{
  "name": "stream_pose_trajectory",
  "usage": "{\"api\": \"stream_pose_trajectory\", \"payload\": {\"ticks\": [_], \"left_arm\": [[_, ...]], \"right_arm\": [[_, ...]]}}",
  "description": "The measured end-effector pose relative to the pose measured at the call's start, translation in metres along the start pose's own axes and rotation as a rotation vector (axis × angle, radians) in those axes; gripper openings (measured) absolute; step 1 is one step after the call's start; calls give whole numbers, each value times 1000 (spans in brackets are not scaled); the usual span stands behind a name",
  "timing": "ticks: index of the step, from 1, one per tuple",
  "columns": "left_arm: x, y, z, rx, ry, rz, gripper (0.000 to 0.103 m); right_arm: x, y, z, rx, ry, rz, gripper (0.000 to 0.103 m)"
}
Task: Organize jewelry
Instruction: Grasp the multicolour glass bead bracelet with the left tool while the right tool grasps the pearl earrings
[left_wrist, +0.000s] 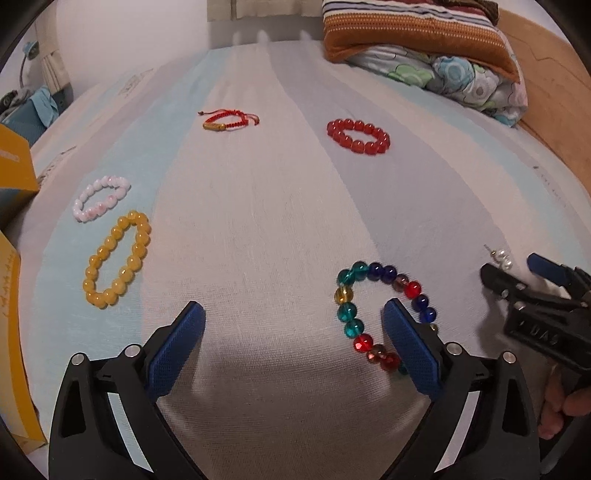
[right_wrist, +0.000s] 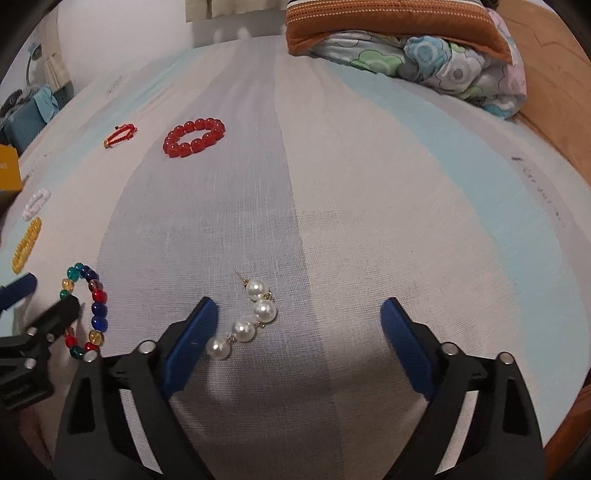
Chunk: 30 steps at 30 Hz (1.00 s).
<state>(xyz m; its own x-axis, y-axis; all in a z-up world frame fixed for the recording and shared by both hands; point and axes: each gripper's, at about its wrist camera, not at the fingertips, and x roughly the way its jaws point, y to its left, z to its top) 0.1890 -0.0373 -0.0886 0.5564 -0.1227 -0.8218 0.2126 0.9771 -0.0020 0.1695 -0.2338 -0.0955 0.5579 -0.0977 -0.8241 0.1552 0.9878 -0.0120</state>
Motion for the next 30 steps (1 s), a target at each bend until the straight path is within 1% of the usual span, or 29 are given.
{"api": "stream_pose_trajectory", "payload": {"ticks": [3,6,8,9,11,12,13,14,15,17,18,20,21,23,26,30], "left_arm": [[2,-4,-2,20,-2,26,94],[3,-4,-3,18,-5,29,93],[3,-1,-3,4,-8,27,88],[2,0,-3,-2,-9,28,86],[1,1,-2,-9,-12,29,75],[0,2,-1,-12,-13,32,72],[-1,3,-1,-14,-16,35,66],[-1,3,-1,-15,-17,40,60],[-2,3,-1,-11,-18,55,56],[-3,3,-1,-9,-22,62,42],[-4,3,-1,-8,-22,67,40],[-5,5,-1,-15,-22,78,28],[-5,7,0,-27,-22,79,25],[-6,14,1,-59,-18,62,10],[-7,21,3,-89,-8,33,9],[-9,19,2,-81,-6,37,9]], "right_arm": [[-1,0,0,1,-3,14,70],[-2,0,0,-1,-8,20,57],[-3,0,1,-2,-10,19,49],[-3,-1,1,-2,-10,18,46],[-3,-1,1,-2,-11,15,40],[-4,-1,1,-4,-12,13,35],[-4,0,2,-6,-12,9,30],[-4,0,2,-7,-11,9,28],[-4,0,3,-11,-10,7,25],[-5,0,3,-16,-8,5,23],[-5,1,3,-18,-8,4,23],[-5,1,3,-16,-7,4,22],[-6,1,3,-15,-6,5,21],[-7,0,3,-10,-6,7,21],[-8,0,3,-4,-6,10,21],[-11,-1,4,8,-8,15,21]]}}
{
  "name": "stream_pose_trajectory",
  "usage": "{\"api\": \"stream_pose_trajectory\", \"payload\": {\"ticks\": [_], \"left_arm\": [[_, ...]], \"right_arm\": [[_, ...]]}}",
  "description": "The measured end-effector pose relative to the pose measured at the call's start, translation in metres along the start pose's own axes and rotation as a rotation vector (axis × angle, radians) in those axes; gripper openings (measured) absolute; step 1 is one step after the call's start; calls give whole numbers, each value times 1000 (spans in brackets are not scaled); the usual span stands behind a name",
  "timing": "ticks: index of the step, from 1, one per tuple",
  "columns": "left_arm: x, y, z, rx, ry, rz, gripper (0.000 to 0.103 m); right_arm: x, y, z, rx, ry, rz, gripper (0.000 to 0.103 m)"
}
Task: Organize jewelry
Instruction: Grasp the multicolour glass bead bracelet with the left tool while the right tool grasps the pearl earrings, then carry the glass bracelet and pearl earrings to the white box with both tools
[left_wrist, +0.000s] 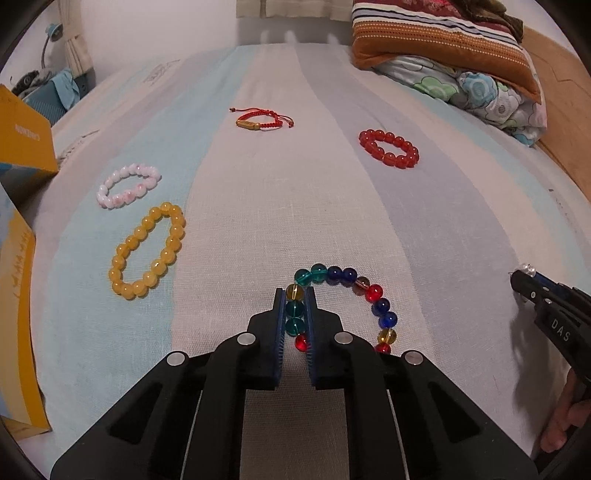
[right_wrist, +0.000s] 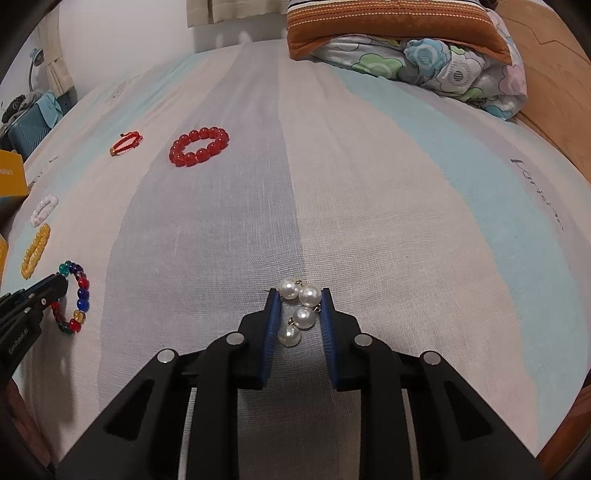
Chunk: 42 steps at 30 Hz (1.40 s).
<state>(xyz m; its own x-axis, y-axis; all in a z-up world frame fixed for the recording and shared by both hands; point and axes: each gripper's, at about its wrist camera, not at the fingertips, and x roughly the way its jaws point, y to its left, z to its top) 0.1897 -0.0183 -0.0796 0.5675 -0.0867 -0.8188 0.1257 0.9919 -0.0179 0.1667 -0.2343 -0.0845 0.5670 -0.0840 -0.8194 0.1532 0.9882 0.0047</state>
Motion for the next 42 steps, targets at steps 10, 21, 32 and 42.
{"api": "stream_pose_trajectory", "payload": {"ticks": [10,21,32,42], "left_arm": [[-11,0,3,-11,-9,-21,9],[-28,1,5,-18,-20,-37,9],[-49,6,3,-21,-31,-33,9],[-81,19,4,-61,-6,-51,9]], "right_arm": [[-20,6,6,-1,-28,20,20],[-44,9,11,-4,-67,27,20],[-66,14,13,-12,-103,33,20],[-91,19,11,15,-106,89,20]]}}
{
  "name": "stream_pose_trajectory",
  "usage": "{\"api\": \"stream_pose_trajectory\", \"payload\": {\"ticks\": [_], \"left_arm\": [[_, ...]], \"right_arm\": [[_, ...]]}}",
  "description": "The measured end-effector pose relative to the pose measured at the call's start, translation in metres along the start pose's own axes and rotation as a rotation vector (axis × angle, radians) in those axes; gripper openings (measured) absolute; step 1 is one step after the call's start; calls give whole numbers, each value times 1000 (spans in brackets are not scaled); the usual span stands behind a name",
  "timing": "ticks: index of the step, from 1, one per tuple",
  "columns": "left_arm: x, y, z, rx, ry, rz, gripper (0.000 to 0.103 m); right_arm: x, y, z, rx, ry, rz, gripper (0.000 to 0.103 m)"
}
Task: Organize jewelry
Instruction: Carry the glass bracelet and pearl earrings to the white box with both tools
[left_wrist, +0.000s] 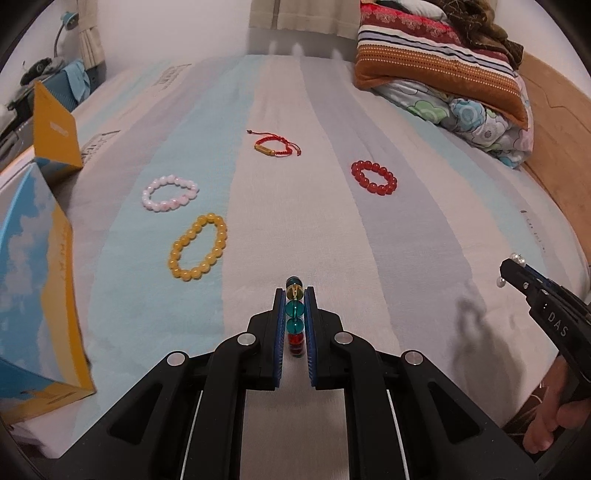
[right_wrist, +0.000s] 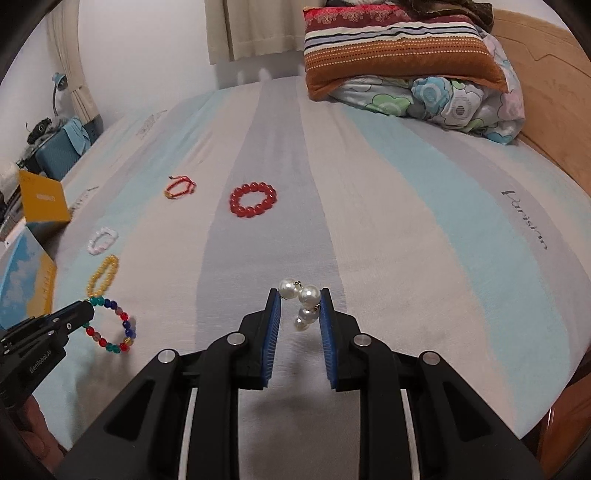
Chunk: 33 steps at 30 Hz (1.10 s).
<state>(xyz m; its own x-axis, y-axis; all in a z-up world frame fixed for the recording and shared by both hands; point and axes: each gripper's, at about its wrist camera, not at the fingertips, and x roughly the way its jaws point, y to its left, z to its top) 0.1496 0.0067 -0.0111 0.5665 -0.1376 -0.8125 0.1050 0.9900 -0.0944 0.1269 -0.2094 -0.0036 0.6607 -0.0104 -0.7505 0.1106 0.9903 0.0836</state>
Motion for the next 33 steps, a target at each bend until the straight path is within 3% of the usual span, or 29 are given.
{"api": "stream_pose_trajectory", "payload": {"ticks": [14,33], "left_arm": [[-59,18,0,20,-39,-10,9],[-115,88,10,-35,-92,55,9]], "right_arm": [[-46,42,14,-53,-38,24,20],[-65,134,22,-140,-44,95,20]]}}
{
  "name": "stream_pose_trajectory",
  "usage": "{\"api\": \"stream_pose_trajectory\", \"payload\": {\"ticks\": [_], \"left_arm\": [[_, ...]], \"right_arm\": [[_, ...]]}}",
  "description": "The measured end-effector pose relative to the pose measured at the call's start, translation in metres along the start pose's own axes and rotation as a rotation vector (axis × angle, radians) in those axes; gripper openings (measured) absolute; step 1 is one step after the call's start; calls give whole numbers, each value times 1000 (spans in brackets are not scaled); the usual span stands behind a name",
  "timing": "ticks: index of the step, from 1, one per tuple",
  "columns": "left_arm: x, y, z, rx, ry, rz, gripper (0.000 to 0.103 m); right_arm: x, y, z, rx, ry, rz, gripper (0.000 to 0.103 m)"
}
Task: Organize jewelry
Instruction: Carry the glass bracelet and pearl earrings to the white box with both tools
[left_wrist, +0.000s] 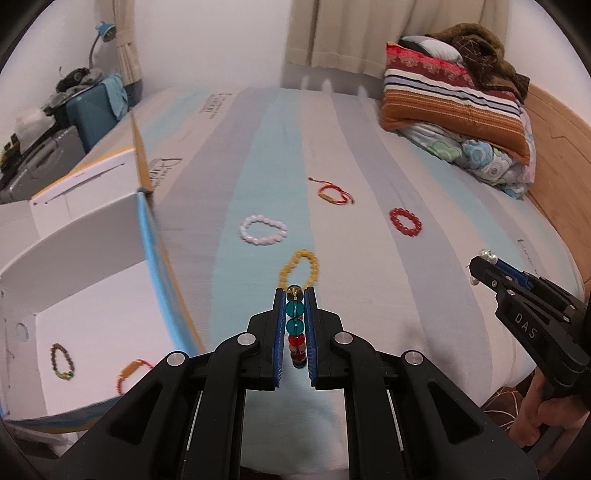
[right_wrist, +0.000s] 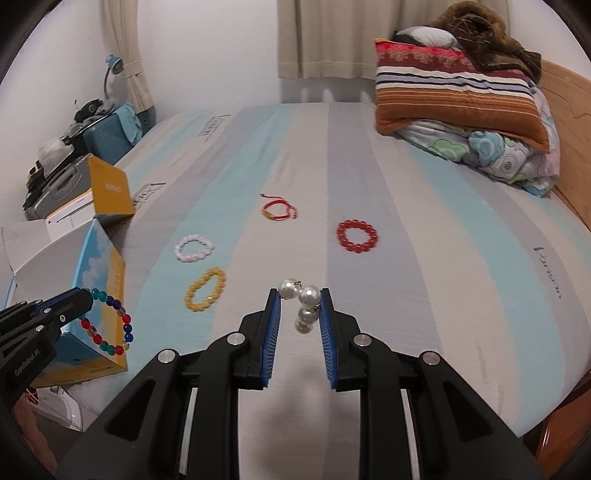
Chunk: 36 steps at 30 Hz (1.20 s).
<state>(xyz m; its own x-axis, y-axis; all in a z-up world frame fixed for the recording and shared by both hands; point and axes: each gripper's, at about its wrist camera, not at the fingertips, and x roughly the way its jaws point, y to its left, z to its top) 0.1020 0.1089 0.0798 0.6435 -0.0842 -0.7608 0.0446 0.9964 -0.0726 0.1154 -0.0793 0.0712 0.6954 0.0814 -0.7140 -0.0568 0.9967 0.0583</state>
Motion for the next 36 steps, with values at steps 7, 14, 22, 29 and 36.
{"api": "stream_pose_trajectory", "payload": {"ticks": [7,14,22,29,36], "left_arm": [[-24,35,7,-35,-33,32,9],[-39,74,8,-76,-49,60,9],[-58,135,-4,-141,-64,151,9],[-67,185,-21,-191,-64,226,9],[-71,232,-44,-255,-46,263,9]], "right_arm": [[-3,38,10,-36,-11,30,20],[-6,82,17,-82,-17,57,20],[-10,139,20,-147,-46,106,20],[-15,203,21,-223,-68,158,20],[-15,254,13,-290,-81,207,20]]}}
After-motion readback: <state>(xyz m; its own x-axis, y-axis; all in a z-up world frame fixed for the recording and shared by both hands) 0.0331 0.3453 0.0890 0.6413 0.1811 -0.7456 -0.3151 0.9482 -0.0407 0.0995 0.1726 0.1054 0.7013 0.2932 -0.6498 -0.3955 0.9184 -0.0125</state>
